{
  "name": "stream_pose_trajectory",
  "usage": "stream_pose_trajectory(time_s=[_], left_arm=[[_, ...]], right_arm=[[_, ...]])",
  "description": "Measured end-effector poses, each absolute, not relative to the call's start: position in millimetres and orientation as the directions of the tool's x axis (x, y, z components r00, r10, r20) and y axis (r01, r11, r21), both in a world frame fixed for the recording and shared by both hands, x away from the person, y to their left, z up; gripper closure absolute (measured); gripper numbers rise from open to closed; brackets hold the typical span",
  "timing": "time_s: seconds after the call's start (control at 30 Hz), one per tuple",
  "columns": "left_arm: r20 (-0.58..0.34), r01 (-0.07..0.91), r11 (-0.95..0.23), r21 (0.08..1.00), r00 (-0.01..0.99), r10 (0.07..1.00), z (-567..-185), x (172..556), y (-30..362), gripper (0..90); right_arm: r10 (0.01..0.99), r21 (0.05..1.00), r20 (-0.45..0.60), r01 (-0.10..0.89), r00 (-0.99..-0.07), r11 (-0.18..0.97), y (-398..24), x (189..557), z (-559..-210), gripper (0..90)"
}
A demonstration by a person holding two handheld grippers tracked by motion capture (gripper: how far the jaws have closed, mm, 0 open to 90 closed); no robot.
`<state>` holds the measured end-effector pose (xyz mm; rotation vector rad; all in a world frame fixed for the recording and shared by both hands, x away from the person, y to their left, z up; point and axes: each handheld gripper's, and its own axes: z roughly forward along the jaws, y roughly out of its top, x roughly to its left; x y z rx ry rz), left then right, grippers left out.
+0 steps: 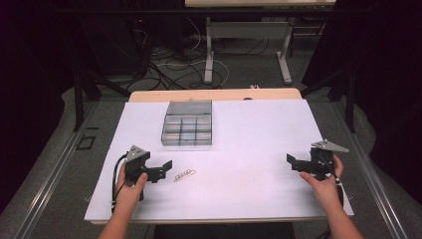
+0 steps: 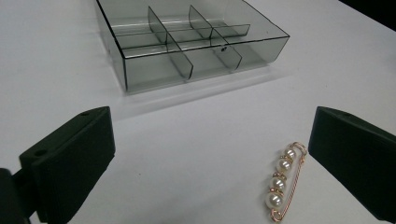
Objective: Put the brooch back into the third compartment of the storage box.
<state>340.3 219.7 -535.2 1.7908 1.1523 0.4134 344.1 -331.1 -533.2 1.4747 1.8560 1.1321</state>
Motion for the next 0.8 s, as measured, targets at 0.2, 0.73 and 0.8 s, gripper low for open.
stream_pose_trajectory(time_s=[0.2, 0.73, 0.8], left_arm=[[-0.185, 0.508, -0.114, 0.854, 0.5, 0.846, -530.1, 338.8, 224.0, 0.3], [-0.137, 0.473, -0.167, 0.865, 0.542, 0.829, -522.5, 336.5, 210.0, 0.3], [-0.112, 0.459, -0.196, 0.867, 0.561, 0.82, -520.0, 335.1, 205.9, 0.3]], right_arm=[[0.942, 0.866, 0.07, 0.488, -0.33, 0.107, -323.2, 332.6, -524.0, 0.0], [0.918, 0.875, 0.024, 0.452, -0.395, 0.171, -304.5, 325.9, -520.3, 0.0], [0.919, 0.875, 0.025, 0.452, -0.395, 0.171, -304.3, 325.7, -520.6, 0.0]])
